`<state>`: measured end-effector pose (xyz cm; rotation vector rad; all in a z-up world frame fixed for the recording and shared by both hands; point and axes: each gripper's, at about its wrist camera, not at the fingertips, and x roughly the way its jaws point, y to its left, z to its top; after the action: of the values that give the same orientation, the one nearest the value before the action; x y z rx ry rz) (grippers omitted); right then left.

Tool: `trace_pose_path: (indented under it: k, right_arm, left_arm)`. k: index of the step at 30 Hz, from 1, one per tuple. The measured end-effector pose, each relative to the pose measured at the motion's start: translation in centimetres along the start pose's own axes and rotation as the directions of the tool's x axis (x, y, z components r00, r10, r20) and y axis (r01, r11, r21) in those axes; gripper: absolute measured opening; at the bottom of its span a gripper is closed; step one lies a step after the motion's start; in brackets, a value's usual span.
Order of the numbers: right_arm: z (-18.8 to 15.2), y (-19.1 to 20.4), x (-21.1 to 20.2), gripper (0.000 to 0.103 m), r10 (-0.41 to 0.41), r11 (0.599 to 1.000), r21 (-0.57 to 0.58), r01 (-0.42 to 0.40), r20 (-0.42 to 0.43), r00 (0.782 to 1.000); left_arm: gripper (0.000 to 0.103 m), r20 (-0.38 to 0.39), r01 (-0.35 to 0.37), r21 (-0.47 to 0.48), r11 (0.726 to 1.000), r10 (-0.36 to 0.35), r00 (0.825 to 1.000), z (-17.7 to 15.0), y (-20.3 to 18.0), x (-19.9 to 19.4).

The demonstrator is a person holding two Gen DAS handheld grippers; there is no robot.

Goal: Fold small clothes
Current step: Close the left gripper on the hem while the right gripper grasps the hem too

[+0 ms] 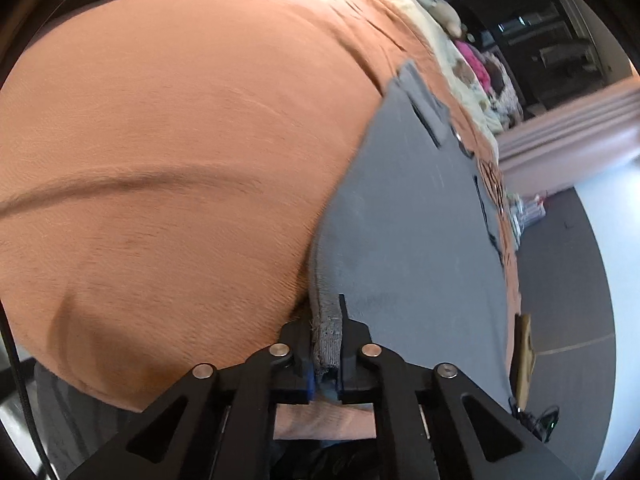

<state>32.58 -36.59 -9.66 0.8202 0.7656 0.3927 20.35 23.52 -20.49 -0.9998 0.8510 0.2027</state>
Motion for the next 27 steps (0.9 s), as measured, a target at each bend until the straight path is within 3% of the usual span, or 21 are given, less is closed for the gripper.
trace_pose_path:
  k: [4, 17, 27]
  right_arm:
    - [-0.4, 1.0, -0.9, 0.000, 0.019, 1.000, -0.014, -0.019, 0.017, 1.000]
    - [-3.1, 1.7, -6.9, 0.000, 0.129, 0.986, -0.113, -0.123, 0.047, 0.991]
    - [-5.4, -0.3, -11.1, 0.000, 0.147, 0.983, -0.113, -0.141, 0.042, 0.988]
  left_arm:
    - [0.004, 0.064, -0.008, 0.030, 1.000, 0.006, 0.998, 0.0, -0.6, -1.7]
    - [0.004, 0.159, 0.106, 0.082, 0.991, -0.118, 0.980, 0.1, -1.8, -9.3]
    - [0.004, 0.166, 0.156, 0.112, 0.981, -0.173, 0.971, -4.3, -0.5, -14.5]
